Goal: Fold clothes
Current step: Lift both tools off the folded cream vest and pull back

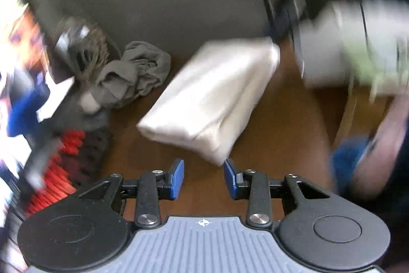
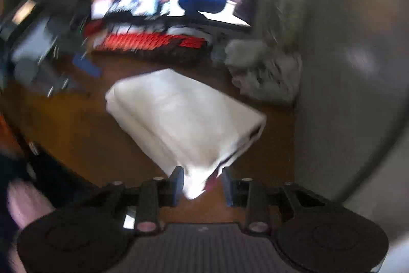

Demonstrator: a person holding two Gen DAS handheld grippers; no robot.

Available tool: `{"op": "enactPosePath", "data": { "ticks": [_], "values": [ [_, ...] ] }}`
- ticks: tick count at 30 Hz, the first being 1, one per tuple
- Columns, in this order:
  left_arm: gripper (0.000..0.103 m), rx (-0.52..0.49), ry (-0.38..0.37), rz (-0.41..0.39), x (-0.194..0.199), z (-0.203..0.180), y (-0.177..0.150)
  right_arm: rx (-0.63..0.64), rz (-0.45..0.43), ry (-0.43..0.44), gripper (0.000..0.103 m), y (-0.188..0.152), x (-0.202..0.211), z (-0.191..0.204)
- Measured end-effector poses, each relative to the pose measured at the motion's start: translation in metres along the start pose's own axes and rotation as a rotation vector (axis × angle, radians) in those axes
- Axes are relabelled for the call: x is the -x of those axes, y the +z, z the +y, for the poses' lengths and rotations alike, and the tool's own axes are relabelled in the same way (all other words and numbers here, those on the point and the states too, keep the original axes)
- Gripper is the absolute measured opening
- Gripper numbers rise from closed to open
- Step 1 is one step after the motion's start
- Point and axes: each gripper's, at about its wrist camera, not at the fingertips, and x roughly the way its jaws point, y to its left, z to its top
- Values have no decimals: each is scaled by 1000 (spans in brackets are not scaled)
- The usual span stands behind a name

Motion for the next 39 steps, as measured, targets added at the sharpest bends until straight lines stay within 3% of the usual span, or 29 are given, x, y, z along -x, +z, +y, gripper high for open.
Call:
{"op": "enactPosePath", "data": {
  "ticks": [4, 6, 9, 12, 14, 18, 23, 29, 32, 33, 39],
  "values": [
    [35, 188, -71, -60, 10, 2, 3, 10, 16, 27, 28, -14, -8, -3],
    [35, 217, -88, -87, 8, -6, 5, 38, 18, 4, 25, -17, -13, 0],
    [35, 258, -109, -107, 6, -16, 4, 54, 1, 54, 12, -18, -15, 7],
    [39, 310, -114, -116, 2, -16, 3, 120, 7, 40, 13, -16, -18, 24],
    [41, 351, -102, -125, 4, -10, 2, 131, 6, 77, 13, -15, -16, 37],
    [43, 534, -104, -141, 11, 13, -14, 195, -5, 161, 13, -11, -22, 76],
    [55, 826, -96, -167, 20, 46, -36, 198, -40, 236, 13, 4, -48, 122],
    [64, 1016, -88, -168, 1, 76, -45, 246, -76, 236, 13, 13, -66, 154],
    [65, 1195, -137, -192, -11, 99, -56, 222, -89, 237, 13, 10, -60, 152],
    [65, 1248, -119, -188, -15, 107, -61, 207, -95, 240, 13, 8, -56, 149],
    [66, 1317, -74, -138, -28, 127, -59, 184, -164, 173, 17, 6, -20, 140]
  ]
}}
